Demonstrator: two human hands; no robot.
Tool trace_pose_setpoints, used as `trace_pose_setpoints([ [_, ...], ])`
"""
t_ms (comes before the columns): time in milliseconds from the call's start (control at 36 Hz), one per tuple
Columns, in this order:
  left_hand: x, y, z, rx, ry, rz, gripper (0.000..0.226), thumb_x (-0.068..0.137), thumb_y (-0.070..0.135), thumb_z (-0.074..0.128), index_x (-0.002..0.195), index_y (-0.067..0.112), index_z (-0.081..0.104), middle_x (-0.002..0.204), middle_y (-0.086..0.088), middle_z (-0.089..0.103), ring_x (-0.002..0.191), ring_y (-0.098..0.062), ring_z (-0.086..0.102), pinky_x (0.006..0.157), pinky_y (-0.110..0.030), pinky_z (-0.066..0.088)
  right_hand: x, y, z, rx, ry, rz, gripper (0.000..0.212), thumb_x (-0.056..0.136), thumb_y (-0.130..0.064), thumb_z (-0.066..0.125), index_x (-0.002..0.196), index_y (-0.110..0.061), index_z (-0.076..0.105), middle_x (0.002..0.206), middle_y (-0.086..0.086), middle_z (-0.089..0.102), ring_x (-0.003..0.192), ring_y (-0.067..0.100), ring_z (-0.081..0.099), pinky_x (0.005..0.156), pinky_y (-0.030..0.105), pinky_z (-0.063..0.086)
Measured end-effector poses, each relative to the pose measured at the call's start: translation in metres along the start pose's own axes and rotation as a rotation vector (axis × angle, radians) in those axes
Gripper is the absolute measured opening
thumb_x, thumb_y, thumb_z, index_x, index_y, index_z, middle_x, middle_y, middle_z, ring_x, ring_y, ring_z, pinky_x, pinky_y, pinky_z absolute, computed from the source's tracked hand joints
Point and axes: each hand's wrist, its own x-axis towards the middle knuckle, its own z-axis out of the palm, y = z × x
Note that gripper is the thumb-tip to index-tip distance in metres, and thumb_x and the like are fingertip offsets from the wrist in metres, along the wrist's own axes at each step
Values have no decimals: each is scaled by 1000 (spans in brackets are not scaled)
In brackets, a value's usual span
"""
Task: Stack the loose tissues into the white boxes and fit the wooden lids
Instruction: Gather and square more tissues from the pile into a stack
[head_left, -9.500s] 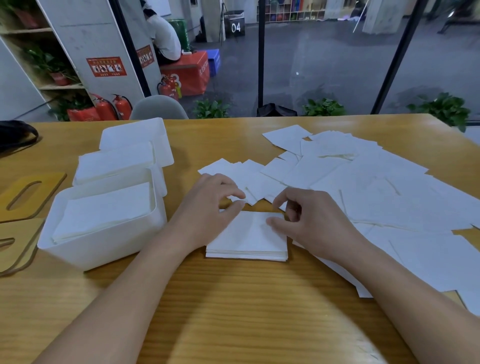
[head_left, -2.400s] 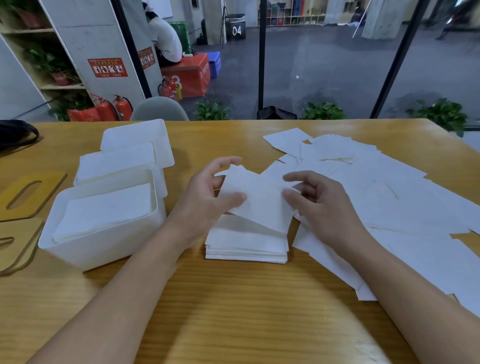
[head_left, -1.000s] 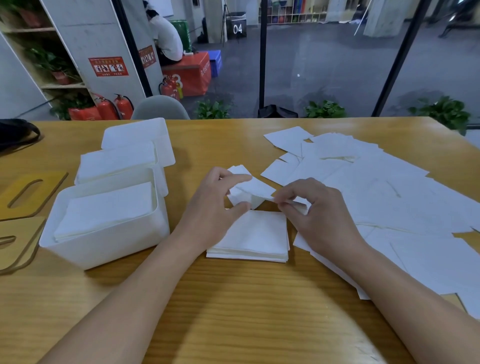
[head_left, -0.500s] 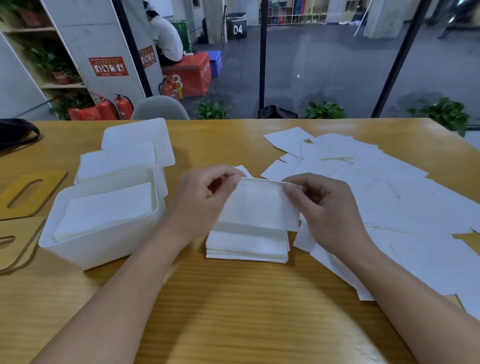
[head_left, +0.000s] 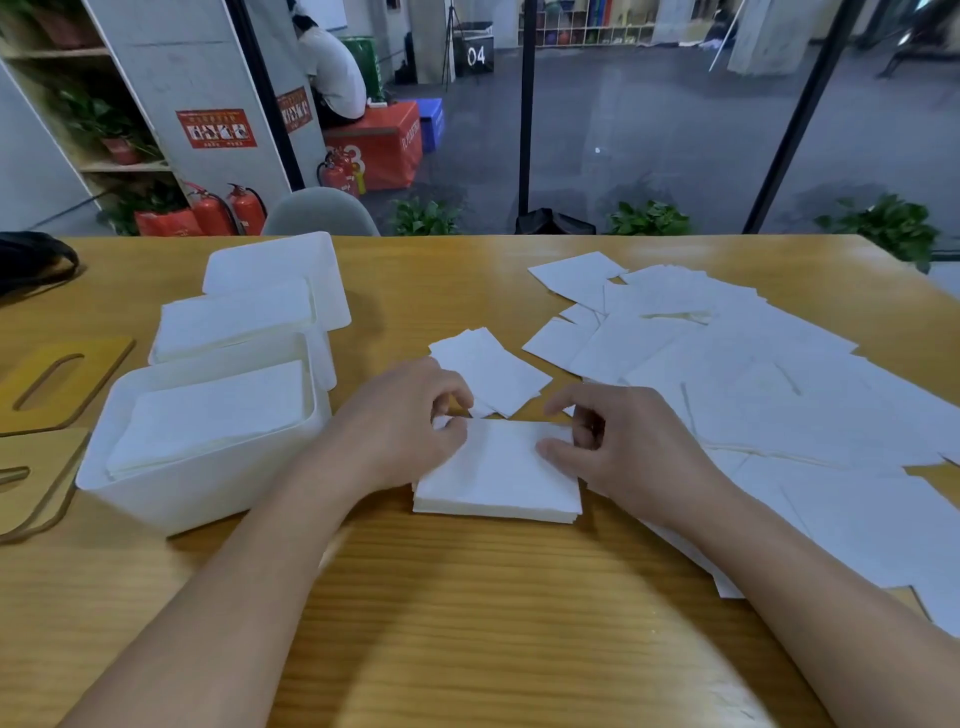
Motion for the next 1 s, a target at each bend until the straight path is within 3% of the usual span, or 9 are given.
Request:
trace_pose_setpoints([
  [111,5,1,8,-2,35,94,19,110,31,62,115,33,79,126,22,62,127,-3,46,96,-27,50,4,1,-3,-40,27,-39,12,94,-50,78,104,-43,76,103,-25,59,87,5,60,66,17,41],
  [250,6,0,15,-9,-99,150,38,114,21,51,137,40,75,160,23,54,152,-1,33,122,-24,28,3,3,3,-38,-38,-73,9,100,-49,72,105,-43,76,109,-24,61,94,2,61,73,12,41],
  [361,6,-1,17,-15,-84,191,39,113,12,47,132,27,77,138,15,71,136,-4,48,110,-7,29,4,5,6,-39,-55,-71,5,100,-47,73,102,-43,75,107,-22,64,95,1,63,73,12,39],
  [417,7,-2,19,15,-92,187,31,114,14,44,118,19,74,121,4,75,125,-11,51,108,-22,38,4,6,6,-22,-44,-66,4,99,-46,74,101,-43,76,107,-23,65,95,1,63,72,12,40],
  [500,6,2,18,25,-103,188,30,118,26,41,102,33,65,95,16,65,119,-8,49,100,-34,47,4,6,6,-16,-12,-66,6,99,-43,76,104,-41,77,106,-25,66,97,-1,63,75,11,42],
  [639,6,4,19,-45,11,205,29,115,26,49,129,18,73,127,15,73,130,-5,49,109,-36,48,6,7,7,175,52,47,25,100,-37,77,124,-35,73,98,-24,71,74,4,63,63,14,51],
  [778,2,10,18,-192,51,242,34,112,26,60,144,31,71,139,30,66,142,0,47,101,-27,58,8,3,-1,334,54,91,45,107,-51,63,150,-42,55,104,-19,79,91,11,73,86,27,55],
  [861,1,14,18,-197,52,303,31,111,24,63,140,27,75,137,27,70,140,-1,51,113,-31,50,9,1,-4,375,48,115,33,110,-56,54,139,-46,66,97,-16,79,86,8,74,84,29,51],
  [1000,-2,18,18,-258,23,354,26,107,20,70,130,30,80,136,26,71,139,-11,55,113,-36,50,8,0,-3,396,97,113,30,110,-52,58,110,-31,80,85,1,74,85,25,68,78,40,54],
])
